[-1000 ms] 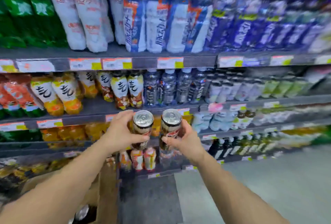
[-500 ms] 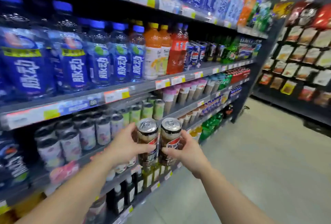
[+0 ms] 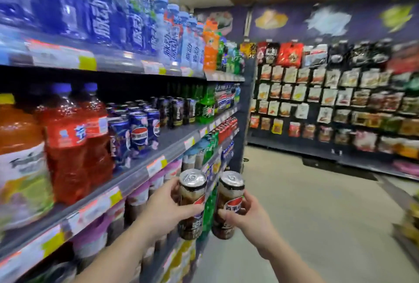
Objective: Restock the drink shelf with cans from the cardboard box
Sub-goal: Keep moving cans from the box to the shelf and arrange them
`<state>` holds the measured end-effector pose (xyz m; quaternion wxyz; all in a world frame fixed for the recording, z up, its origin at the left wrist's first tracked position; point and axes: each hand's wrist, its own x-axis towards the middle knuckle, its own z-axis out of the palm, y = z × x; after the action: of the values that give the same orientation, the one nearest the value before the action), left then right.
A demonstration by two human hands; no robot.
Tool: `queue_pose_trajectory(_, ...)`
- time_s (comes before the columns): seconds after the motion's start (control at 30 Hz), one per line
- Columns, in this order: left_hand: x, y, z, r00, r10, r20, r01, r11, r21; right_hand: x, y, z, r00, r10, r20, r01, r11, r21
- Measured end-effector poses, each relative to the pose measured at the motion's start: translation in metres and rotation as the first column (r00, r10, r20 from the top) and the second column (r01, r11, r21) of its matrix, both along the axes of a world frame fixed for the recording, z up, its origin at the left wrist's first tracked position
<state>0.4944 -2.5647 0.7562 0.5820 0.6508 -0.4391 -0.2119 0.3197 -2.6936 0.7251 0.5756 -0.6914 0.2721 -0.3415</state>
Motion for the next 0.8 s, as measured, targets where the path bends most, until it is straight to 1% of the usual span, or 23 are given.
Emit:
queue_pose_trajectory(0.07, 0.007, -0.048, 0.003, 1.000, 0.011, 0.004, -0.011, 0.999, -0.041, 0.015, -0.052, 0.004, 1.000, 0.016, -0.001, -0.016, 1.000, -0.027)
queue_pose_trajectory(0.17, 0.022, -0.112, 0.010, 0.996, 0.086, -0.003, -0.086, 0.994, -0.073, 0.045, -0.131, 0.013, 0.997, 0.072, -0.017, -0.073, 0.994, -0.085)
queue_pose_trajectory(0.27, 0.046, -0.162, 0.018, 0.982, 0.190, 0.012, -0.189, 0.980, -0.062, 0.080, -0.201, 0.026, 0.990, 0.131, -0.056, -0.137, 0.982, -0.128)
queue_pose_trajectory(0.37, 0.061, -0.193, 0.030, 0.953, 0.302, 0.012, -0.301, 0.952, -0.052, 0.117, -0.248, 0.045, 0.970, 0.226, -0.084, -0.237, 0.959, -0.158)
queue_pose_trajectory(0.47, 0.080, -0.214, 0.045, 0.900, 0.435, 0.025, -0.435, 0.900, -0.024, 0.157, -0.275, 0.066, 0.938, 0.328, -0.110, -0.343, 0.922, -0.179)
queue_pose_trajectory(0.57, 0.099, -0.224, 0.061, 0.863, 0.504, 0.044, -0.503, 0.864, -0.029, 0.196, -0.291, 0.084, 0.900, 0.429, -0.080, -0.437, 0.878, -0.196)
queue_pose_trajectory(0.7, 0.124, -0.233, 0.076, 0.808, 0.585, 0.068, -0.580, 0.811, -0.074, 0.251, -0.303, 0.100, 0.876, 0.481, -0.031, -0.473, 0.846, -0.246)
queue_pose_trajectory(0.8, 0.142, -0.233, 0.079, 0.773, 0.634, 0.034, -0.629, 0.772, -0.089, 0.298, -0.307, 0.105, 0.871, 0.492, -0.012, -0.476, 0.836, -0.273)
